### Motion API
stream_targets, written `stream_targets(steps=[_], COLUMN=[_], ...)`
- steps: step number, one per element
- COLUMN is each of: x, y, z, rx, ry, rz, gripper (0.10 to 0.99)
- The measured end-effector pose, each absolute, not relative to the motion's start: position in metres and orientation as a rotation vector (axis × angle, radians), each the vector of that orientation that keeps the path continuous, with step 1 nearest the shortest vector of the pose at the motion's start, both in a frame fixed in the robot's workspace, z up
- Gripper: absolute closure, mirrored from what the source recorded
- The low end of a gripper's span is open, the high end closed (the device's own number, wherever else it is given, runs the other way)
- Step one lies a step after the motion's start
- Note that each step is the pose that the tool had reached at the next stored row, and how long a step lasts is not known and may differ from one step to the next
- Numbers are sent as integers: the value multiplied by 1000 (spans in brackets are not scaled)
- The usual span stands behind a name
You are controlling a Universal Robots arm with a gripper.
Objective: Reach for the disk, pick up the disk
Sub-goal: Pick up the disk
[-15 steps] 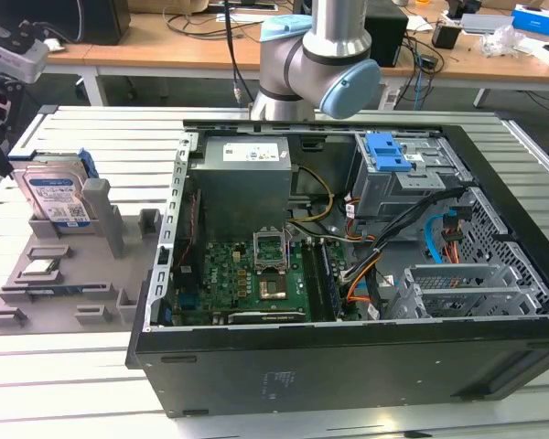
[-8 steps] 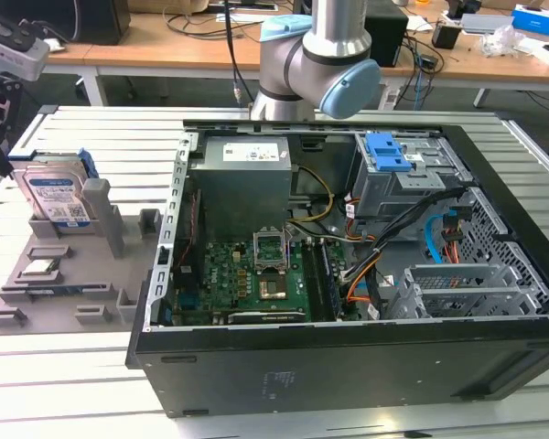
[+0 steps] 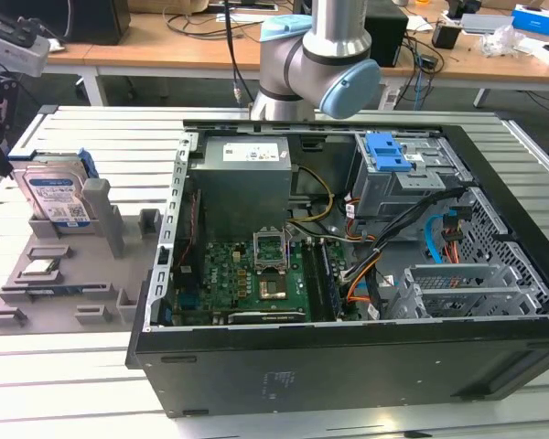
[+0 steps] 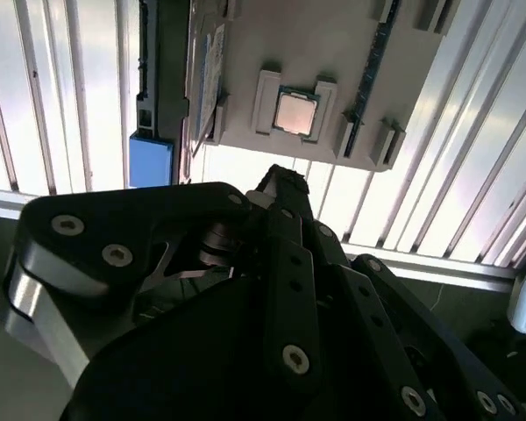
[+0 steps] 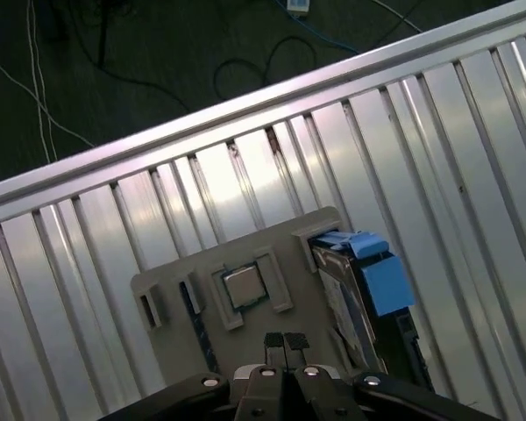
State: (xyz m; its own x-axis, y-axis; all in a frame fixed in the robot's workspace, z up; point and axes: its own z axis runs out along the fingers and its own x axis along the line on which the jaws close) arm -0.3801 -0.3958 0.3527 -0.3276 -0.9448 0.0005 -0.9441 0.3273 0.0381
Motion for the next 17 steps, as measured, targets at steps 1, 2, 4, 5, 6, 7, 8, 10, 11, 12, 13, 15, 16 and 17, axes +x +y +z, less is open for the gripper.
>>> stream_targets(steps=[1, 2, 4, 5, 6, 7, 8, 10, 11, 12, 13, 15, 16, 17], x=[-380, -380, -380, -380, -380, -380, -380, -380, -380, -380, -380, -380, -380, -380], y=[-396, -396, -396, -396, -396, -396, -396, -396, -396, -396, -396, -396, -396, -396], z=[353, 353, 353, 353, 353, 353, 353, 353, 353, 353, 353, 353, 353, 353], rx=[1832, 1853, 1904, 1930, 1942, 1954, 1970, 1994, 2016, 2033, 2042, 2075, 2085, 2098], ry=[-2523, -2508, -2468, -2448, -2438, -2428, -2415, -2395, -2376, -2362, -2353, -2324, -2315, -2303], rz=[-48, -47, -47, -46, -46, -46, -46, -45, -45, -45, -44, -44, -44, -43], gripper=[980, 980, 980, 980, 980, 980, 980, 980, 980, 980, 980, 980, 980, 980])
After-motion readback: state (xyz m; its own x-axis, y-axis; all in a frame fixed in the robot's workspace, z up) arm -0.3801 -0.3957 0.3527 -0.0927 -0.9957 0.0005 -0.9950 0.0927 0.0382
